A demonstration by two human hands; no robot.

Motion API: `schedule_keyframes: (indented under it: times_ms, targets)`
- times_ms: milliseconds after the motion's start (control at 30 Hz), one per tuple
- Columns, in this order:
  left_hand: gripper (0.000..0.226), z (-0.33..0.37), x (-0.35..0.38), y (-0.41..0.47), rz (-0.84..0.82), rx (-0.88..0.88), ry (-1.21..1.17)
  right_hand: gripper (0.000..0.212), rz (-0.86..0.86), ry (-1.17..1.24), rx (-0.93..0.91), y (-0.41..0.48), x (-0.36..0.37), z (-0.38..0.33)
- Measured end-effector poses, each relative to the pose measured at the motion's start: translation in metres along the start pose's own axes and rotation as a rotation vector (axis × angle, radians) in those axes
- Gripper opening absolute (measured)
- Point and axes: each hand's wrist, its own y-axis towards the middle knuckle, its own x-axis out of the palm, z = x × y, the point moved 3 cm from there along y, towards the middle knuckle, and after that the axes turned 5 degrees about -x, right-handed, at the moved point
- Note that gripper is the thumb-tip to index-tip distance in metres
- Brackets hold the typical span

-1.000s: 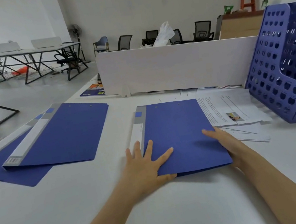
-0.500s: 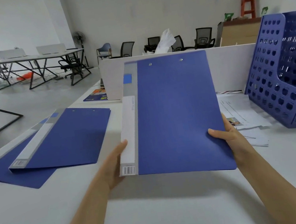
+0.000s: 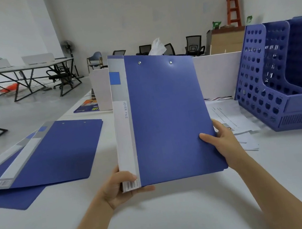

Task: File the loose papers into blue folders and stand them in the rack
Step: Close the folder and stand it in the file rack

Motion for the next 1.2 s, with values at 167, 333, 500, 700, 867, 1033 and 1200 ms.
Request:
schedule_keyframes:
  times_ms: [167,333,500,700,867,1033,1200]
  targets:
    - [0.076,0.000,0.000,0.002,0.068,0.078,-0.035,0.057,0.109,-0.532,-0.255,-0.004,0.015,0.005]
    - [0.060,0.008,0.002,-0.002,0.109,0.205,-0.173,0.058,-0.003,-0.676,-0.491,-0.024,0.052,0.005]
    - [0.049,0.010,0.008,-0.007,0.257,0.318,-0.115,0.079,-0.159,-0.738,-0.587,-0.037,0.077,0.013]
    - [0.044,0.009,0.011,-0.008,0.506,0.443,0.280,0.094,-0.238,-0.700,-0.525,-0.042,0.081,0.012]
    - [0.081,0.001,0.010,0.001,0.641,0.677,0.760,0.074,-0.294,-0.503,-0.486,-0.052,0.087,-0.005]
    - [0.092,-0.008,0.015,0.007,0.713,0.966,1.214,0.050,-0.204,-0.074,-0.325,-0.061,0.108,-0.038]
    - [0.098,-0.008,0.020,0.010,0.524,0.832,1.063,0.028,0.101,0.087,-0.269,-0.057,0.113,-0.049]
